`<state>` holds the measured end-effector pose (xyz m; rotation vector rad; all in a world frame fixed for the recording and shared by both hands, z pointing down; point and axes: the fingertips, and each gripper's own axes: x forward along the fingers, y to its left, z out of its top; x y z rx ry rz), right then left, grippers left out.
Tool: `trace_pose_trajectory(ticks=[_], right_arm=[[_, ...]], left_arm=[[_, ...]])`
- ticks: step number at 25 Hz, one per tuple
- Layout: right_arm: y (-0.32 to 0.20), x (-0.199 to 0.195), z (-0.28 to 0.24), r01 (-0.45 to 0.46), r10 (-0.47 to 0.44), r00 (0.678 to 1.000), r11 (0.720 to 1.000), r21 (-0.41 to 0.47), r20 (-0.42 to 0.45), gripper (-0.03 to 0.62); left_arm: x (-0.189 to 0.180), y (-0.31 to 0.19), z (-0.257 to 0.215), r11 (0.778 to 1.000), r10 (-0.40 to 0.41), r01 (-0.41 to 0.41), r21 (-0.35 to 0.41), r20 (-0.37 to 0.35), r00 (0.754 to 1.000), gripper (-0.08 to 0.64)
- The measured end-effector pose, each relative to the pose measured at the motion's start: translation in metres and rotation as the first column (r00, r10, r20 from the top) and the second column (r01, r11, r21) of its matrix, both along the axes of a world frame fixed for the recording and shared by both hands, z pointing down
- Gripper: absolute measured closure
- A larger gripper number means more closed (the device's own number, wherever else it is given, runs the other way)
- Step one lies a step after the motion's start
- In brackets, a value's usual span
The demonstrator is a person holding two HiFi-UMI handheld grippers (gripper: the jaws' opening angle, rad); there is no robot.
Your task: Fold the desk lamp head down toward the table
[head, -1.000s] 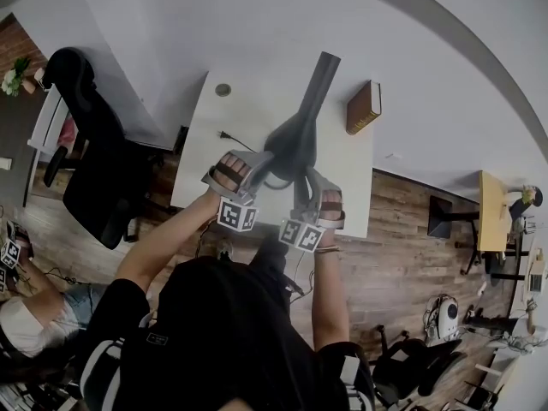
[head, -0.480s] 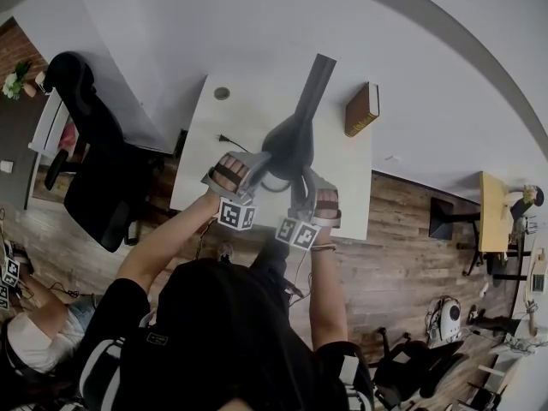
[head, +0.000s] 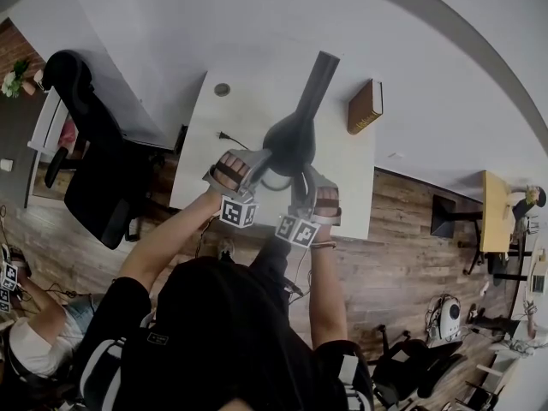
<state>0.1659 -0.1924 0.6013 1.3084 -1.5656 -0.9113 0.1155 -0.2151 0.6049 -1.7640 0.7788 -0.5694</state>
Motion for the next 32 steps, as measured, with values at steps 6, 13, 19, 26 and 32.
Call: trace_pose_trajectory(ticks=[6,13,19,26,32], right_arm=[[-0.002,-0.001,0.001,0.014,-0.014,1.000,1.000,0.009,0.006,0.416],[-0.002,0.000,0.000,0.020,-0.020,1.000,1.000,0.010,0.011,0.416],[-0.001,-0.001,0.001,0.027,-0.027,1.000,1.000,-0.004,0.013,0.402],[0.005,-0.002,0.002,0.024,-0.021,0.998,0.998,-0.053,0.054,0.396],[0.023,0.002,-0.006,-0.018,0.043,0.969,0.994,-0.103,0.243,0.407]], left_arm=[[0.000,-0.002,0.000,1.000,0.000,0.000,0.008,-0.029,1.000,0.407],[0.001,-0.002,0.000,1.000,0.003,-0.003,0.001,-0.046,0.999,0.407],[0.001,0.000,0.001,1.000,0.010,-0.011,-0.026,-0.062,0.998,0.390],[-0.005,0.008,0.006,0.991,-0.002,-0.015,-0.133,-0.123,0.992,0.379],[-0.031,0.024,0.007,0.946,-0.068,-0.015,-0.325,-0.242,0.968,0.380]])
